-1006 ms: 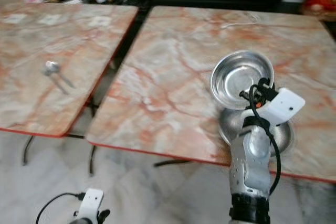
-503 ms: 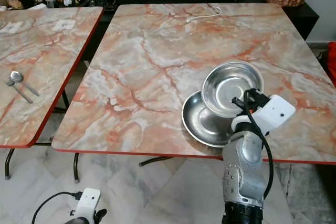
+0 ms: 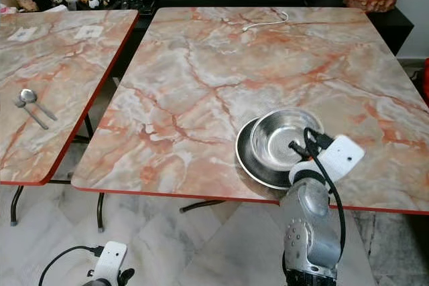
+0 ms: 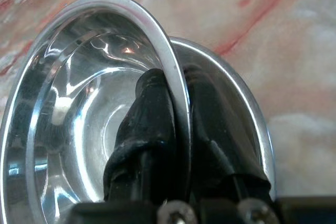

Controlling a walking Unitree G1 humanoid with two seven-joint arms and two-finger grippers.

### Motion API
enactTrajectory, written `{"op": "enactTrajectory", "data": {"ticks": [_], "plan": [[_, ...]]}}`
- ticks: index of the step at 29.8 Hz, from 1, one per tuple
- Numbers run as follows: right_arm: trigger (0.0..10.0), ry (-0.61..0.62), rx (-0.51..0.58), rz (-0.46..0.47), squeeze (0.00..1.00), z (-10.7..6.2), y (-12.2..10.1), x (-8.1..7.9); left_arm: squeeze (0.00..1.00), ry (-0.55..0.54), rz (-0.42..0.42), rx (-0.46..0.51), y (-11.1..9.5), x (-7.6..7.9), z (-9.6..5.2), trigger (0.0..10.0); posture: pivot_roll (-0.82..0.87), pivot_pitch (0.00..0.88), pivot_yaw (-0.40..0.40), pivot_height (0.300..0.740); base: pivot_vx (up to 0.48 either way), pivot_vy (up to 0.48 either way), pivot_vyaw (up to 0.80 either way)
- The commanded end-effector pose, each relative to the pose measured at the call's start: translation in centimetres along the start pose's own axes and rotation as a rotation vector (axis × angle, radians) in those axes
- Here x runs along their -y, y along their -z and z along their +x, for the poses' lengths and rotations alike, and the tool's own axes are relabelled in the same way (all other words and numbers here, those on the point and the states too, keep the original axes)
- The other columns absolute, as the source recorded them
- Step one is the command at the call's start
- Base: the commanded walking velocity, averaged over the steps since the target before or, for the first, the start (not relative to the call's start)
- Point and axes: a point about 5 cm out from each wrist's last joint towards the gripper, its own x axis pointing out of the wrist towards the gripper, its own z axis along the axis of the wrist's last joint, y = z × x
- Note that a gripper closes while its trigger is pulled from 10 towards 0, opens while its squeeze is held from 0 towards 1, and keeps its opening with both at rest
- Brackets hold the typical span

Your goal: Setting the table

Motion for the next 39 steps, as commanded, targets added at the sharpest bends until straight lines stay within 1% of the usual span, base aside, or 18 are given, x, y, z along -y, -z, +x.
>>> {"op": "enactTrajectory", "data": {"ticks": [1, 7, 11, 15, 23, 32, 33, 34, 35, 36, 39], "plan": [[10.0, -0.006, 0.011, 0.008, 0.0, -0.6, -0.6, -0.2, 0.0, 0.0, 0.014, -0.041, 1.2, -0.3, -0.3, 10.0, -0.16, 0.091, 0.07, 0.74, 0.0, 0.0, 0.0], [10.0, 0.019, 0.005, 0.005, 0.0, -0.4, -0.5, 0.2, 0.0, 0.0, 0.017, -0.045, 1.3, -0.4, -0.3, 10.0, -0.17, 0.096, 0.072, 0.74, 0.0, 0.0, 0.0], [10.0, 0.052, 0.006, 0.002, 0.0, 0.1, -0.6, 0.6, 0.0, -0.002, 0.012, -0.042, 1.2, -0.4, -0.3, 10.0, -0.16, 0.111, 0.069, 0.74, 0.0, 0.0, 0.0], [10.0, 0.055, 0.004, 0.001, 0.0, 0.5, -0.6, 0.7, 0.0, -0.005, 0.009, -0.043, 1.2, -0.4, -0.3, 10.0, -0.16, 0.121, 0.071, 0.74, 0.0, 0.0, 0.0], [10.0, 0.02, -0.023, 0.005, 0.0, 1.0, 0.3, 0.2, 0.0, -0.011, 0.006, -0.04, 1.0, -0.6, -0.2, 10.0, -0.15, 0.133, 0.076, 0.74, 0.0, 0.0, 0.0], [10.0, -0.003, -0.038, 0.009, 0.0, 1.2, 0.6, -0.3, 0.0, -0.014, 0.003, -0.033, 0.7, -0.7, -0.2, 10.0, -0.15, 0.144, 0.075, 0.74, 0.0, 0.0, 0.0], [10.0, -0.005, -0.04, 0.008, 0.15, 1.2, 0.6, -0.3, 0.0, -0.014, 0.003, -0.033, 0.7, -0.7, -0.2, 10.0, -0.15, 0.144, 0.074, 0.74, 0.0, 0.0, 0.0], [10.0, -0.008, -0.046, 0.006, 0.21, 1.2, 0.8, -0.3, 0.0, -0.012, 0.003, -0.033, 0.7, -0.6, -0.2, 10.0, -0.15, 0.144, 0.073, 0.74, 0.0, 0.0, 0.0], [10.0, -0.01, -0.048, 0.005, 0.22, 1.2, 0.8, -0.3, 0.0, -0.012, 0.003, -0.033, 0.7, -0.6, -0.2, 10.0, -0.15, 0.144, 0.073, 0.74, 0.0, 0.0, 0.0], [10.0, -0.011, -0.05, 0.004, 0.28, 1.2, 0.8, -0.3, 0.0, -0.011, 0.002, -0.032, 0.7, -0.6, -0.2, 10.0, -0.15, 0.145, 0.073, 0.74, 0.0, 0.0, 0.0], [10.0, -0.017, -0.059, -0.002, 0.3, 1.2, 1.0, -0.3, 0.0, -0.01, 0.002, -0.03, 0.6, -0.5, -0.1, 10.0, -0.15, 0.144, 0.072, 0.74, 0.0, 0.0, 0.0]]}}
